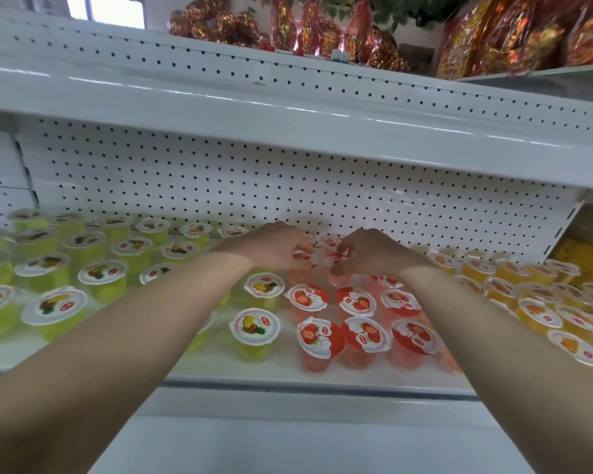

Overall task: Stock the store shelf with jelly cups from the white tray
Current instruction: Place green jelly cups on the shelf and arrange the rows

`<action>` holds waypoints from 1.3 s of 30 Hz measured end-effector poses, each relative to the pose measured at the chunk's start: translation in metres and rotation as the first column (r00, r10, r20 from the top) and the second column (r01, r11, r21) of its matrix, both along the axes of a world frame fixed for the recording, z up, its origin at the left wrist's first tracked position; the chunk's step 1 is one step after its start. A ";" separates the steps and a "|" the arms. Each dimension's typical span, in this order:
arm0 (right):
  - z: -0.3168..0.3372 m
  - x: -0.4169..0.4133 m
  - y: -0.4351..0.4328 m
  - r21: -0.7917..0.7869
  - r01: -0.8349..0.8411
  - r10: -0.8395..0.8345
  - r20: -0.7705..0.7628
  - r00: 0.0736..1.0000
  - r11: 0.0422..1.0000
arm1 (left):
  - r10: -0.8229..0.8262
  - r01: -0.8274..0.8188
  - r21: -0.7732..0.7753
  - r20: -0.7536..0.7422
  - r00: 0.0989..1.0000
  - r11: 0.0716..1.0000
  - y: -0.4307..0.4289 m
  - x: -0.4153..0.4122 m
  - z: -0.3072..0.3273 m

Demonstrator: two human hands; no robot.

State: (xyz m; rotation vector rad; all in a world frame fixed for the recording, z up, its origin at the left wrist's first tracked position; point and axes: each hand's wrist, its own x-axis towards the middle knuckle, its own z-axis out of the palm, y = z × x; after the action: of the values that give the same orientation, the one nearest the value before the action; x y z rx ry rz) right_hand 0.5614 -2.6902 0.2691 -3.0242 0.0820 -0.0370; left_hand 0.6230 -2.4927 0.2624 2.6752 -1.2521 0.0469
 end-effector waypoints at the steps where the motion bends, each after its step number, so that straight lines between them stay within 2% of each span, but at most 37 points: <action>1: -0.001 0.000 0.000 0.007 0.007 -0.007 0.007 1.000 1.000 | 0.006 -0.006 0.000 -0.002 1.000 1.000 0.001 -0.001 0.001; 6: -0.004 -0.007 0.002 0.007 0.034 -0.034 0.034 0.999 0.999 | 0.023 -0.022 -0.054 0.019 1.000 0.998 0.011 -0.003 0.003; 12: 0.007 -0.029 0.007 0.107 0.032 -0.044 0.119 0.992 0.994 | -0.010 0.006 -0.117 -0.036 0.999 0.993 0.026 -0.024 0.010; 19: 0.012 -0.064 0.017 0.082 0.075 -0.077 0.014 0.997 0.994 | -0.085 0.087 0.011 -0.098 0.992 0.996 0.034 -0.058 0.007; 23: 0.011 -0.081 0.022 0.048 0.069 -0.067 -0.035 0.997 0.996 | -0.106 0.113 0.031 -0.167 0.980 0.993 0.035 -0.067 0.001; 30: 0.016 -0.078 0.025 0.019 0.063 -0.060 -0.122 0.991 0.998 | -0.051 0.052 0.001 -0.110 0.993 0.999 0.030 -0.066 -0.005; 39: 0.010 -0.064 0.022 -0.041 0.040 -0.043 -0.071 0.997 0.998 | 0.057 -0.056 0.018 -0.077 0.995 0.998 0.025 -0.057 -0.014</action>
State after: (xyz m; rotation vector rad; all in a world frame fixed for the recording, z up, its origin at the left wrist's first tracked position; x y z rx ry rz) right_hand 0.4974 -2.6679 0.2794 -3.0633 0.1525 0.0667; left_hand 0.5660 -2.4677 0.2482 2.6975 -1.1582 -0.0586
